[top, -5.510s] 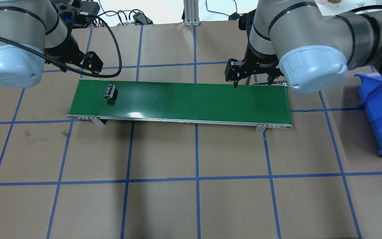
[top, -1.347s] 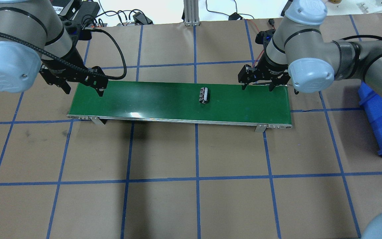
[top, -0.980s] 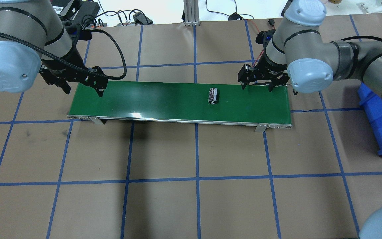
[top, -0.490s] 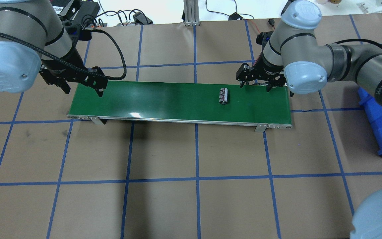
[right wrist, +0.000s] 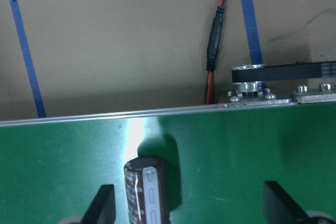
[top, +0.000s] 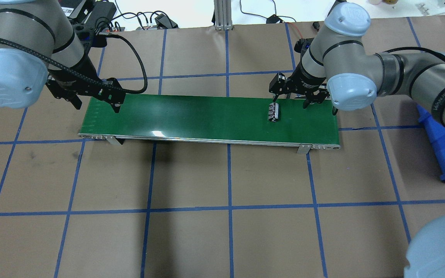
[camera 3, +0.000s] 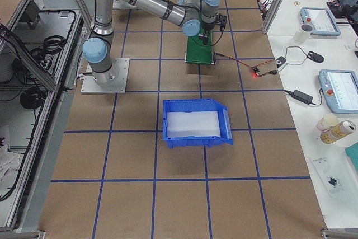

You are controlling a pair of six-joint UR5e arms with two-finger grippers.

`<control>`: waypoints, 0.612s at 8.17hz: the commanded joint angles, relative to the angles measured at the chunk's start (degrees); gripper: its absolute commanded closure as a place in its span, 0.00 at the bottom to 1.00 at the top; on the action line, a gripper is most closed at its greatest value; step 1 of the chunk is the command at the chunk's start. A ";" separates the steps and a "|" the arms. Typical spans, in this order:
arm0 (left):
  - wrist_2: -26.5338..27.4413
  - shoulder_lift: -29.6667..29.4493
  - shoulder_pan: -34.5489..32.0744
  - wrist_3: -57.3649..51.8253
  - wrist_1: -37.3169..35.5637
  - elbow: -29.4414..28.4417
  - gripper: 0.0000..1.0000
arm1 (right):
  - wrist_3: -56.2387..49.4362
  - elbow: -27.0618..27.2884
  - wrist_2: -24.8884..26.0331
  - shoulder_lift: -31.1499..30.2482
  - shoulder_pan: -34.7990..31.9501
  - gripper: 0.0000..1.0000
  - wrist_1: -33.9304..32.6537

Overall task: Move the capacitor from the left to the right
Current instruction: 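Lower the right gripper onto the capacitor on the belt and grasp it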

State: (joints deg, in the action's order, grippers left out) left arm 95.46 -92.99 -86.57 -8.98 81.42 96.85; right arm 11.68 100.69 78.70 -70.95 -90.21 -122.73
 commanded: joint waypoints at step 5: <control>0.08 0.09 0.00 -0.16 -0.03 0.01 0.00 | -5.50 1.86 8.17 1.43 -0.40 0.45 0.82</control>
State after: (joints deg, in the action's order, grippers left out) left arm 95.54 -92.98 -86.57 -9.06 81.40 96.86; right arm 10.17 101.11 80.77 -69.78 -90.58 -122.48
